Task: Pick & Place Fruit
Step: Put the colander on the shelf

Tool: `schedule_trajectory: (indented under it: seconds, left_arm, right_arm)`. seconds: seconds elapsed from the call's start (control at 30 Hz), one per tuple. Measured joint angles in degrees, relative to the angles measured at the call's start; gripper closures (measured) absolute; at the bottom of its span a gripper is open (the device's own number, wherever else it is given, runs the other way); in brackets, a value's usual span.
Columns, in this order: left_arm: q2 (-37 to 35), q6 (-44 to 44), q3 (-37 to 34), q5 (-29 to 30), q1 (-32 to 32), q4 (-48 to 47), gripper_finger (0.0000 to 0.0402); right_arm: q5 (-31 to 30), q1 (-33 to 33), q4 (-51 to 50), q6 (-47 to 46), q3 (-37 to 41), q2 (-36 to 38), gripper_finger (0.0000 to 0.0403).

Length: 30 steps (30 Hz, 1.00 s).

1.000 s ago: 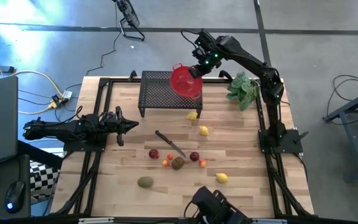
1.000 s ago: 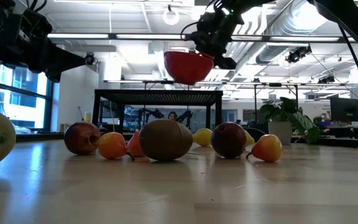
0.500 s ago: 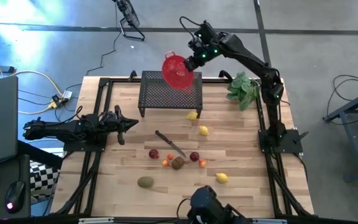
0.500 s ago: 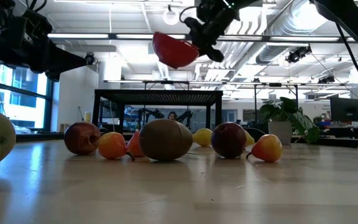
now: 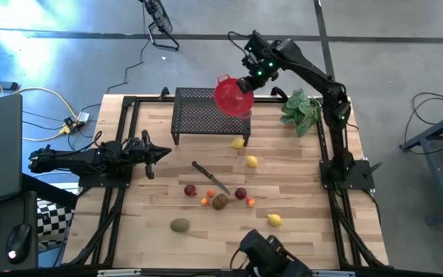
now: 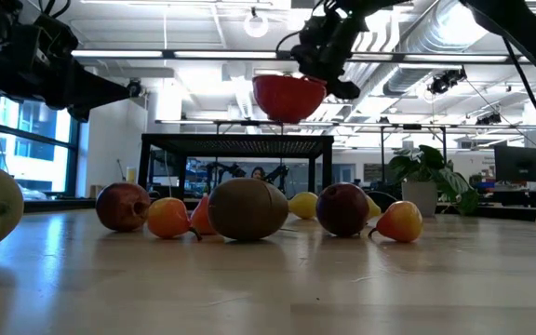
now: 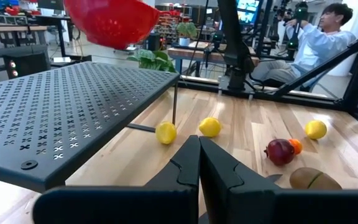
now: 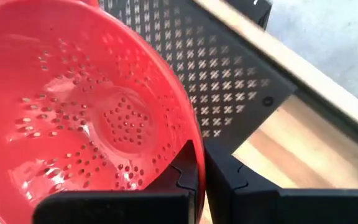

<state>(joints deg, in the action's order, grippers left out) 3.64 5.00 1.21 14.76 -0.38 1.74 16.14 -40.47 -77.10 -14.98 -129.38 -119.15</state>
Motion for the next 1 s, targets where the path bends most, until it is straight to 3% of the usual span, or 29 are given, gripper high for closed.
schedule_trajectory:
  seconds: [0.2, 0.83, 1.0]
  left_arm:
    - [-0.02, -0.02, 0.0, 0.0, 0.01, -0.02, 0.0402]
    - [0.0, -0.21, 0.0, -0.02, 0.01, -0.07, 0.0402]
    - [-0.02, -0.21, 0.0, -0.02, 0.01, -0.09, 0.0402]
  right_arm:
    - [0.27, 1.84, -0.47, 2.06, 0.09, -4.01, 0.0399]
    - [-2.85, 1.73, -2.18, 1.29, 0.04, -3.88, 0.0399]
    - [-4.19, 1.73, -0.3, 1.33, 0.04, -3.9, 0.0376]
